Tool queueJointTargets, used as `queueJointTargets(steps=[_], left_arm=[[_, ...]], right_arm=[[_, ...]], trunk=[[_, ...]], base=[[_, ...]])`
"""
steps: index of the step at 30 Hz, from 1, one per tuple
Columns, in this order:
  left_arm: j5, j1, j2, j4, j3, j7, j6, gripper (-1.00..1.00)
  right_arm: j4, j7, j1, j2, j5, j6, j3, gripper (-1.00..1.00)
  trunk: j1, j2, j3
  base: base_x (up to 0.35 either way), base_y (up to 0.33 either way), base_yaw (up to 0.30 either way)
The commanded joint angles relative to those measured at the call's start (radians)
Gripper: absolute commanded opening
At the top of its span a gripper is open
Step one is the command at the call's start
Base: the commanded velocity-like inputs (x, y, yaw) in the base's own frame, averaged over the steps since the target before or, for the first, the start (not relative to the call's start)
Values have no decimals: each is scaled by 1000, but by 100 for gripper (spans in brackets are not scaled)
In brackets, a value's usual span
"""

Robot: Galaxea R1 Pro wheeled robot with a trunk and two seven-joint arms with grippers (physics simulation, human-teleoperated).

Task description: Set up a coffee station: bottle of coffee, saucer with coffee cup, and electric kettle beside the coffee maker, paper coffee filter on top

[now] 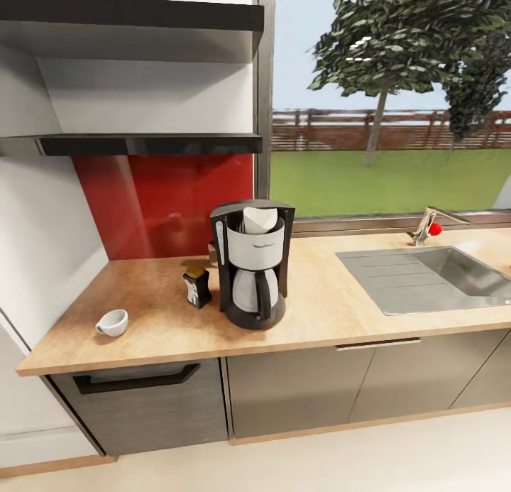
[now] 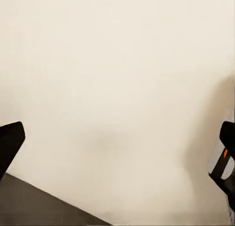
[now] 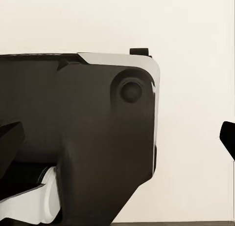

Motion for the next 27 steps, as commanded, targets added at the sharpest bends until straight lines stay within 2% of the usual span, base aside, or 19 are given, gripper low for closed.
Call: queueJointTargets(steps=[1, 3, 4, 7, 13, 19, 27], left_arm=[[4, 0, -6, -2, -4, 11, 46, 100], [-4, 0, -22, -2, -6, 20, 130, 100], [-30, -1, -35, -2, -16, 24, 186, 100], [-86, -1, -44, -2, -25, 22, 223, 100], [-97, 1, -48, -2, -29, 16, 216, 100], [-90, 1, -52, -10, -28, 16, 213, 100], [-91, 1, -72, -14, -28, 16, 213, 100]], right_arm=[[-1, -10, 0, 0, 8, 1, -9, 100], [-1, -65, 0, 0, 8, 2, -10, 100], [-1, -134, 0, 1, 5, 2, -10, 100], [-1, -189, 0, 4, 4, 1, -9, 100], [-1, -196, 0, 3, 1, 1, -10, 100], [-2, -196, 0, 2, 1, 1, -11, 100], [-2, -195, 0, 2, 0, 1, -12, 100]], trunk=[[1, -2, -2], [1, -2, -2], [1, -2, -2], [1, -2, -2], [1, -2, -2], [1, -2, -2], [1, -2, -2]], base=[[0, 0, 0], [0, 0, 0], [0, 0, 0], [0, 0, 0], [0, 0, 0], [0, 0, -15], [0, 0, -245]])
